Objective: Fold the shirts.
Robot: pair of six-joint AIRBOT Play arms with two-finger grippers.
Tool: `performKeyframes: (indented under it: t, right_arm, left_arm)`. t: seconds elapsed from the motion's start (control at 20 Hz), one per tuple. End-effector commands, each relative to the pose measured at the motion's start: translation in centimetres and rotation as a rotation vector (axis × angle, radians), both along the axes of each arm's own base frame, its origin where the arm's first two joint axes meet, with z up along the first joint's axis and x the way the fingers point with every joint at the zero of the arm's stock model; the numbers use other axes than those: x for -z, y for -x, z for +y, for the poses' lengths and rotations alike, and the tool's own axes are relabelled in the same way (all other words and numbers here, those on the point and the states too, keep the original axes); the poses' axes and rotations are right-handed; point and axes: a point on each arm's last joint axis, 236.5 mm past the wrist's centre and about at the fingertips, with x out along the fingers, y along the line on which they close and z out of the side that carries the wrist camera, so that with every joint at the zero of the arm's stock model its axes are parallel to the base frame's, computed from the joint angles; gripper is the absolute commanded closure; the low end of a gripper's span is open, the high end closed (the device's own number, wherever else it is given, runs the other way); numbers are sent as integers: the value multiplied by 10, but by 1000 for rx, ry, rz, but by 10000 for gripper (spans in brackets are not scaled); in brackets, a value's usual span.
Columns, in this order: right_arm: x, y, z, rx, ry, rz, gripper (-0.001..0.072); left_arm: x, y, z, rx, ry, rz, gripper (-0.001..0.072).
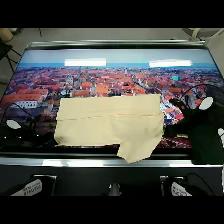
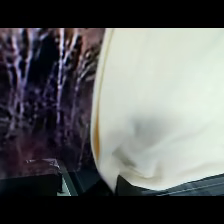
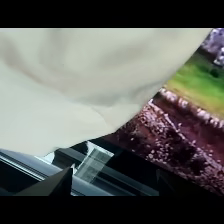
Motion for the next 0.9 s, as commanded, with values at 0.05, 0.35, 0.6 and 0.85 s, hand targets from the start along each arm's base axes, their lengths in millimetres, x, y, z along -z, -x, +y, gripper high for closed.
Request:
performKeyframes:
  t: [0.05, 0.35, 0.6, 0.85]
  right_arm:
    - [25, 48, 44, -4, -163, 36, 140]
    - [62, 37, 60, 168, -198, -45, 185]
    - [74, 32, 56, 219, -176, -53, 637]
    - [49, 18, 53, 142, -178, -108, 694]
  left_arm:
    - [2, -4, 3, -8, -16, -17, 682]
    - [-3, -3, 2, -2, -12, -21, 682]
    - [-3, -3, 2, -2, -13, -22, 682]
    - [-22, -19, 7, -1, -37, -108, 683]
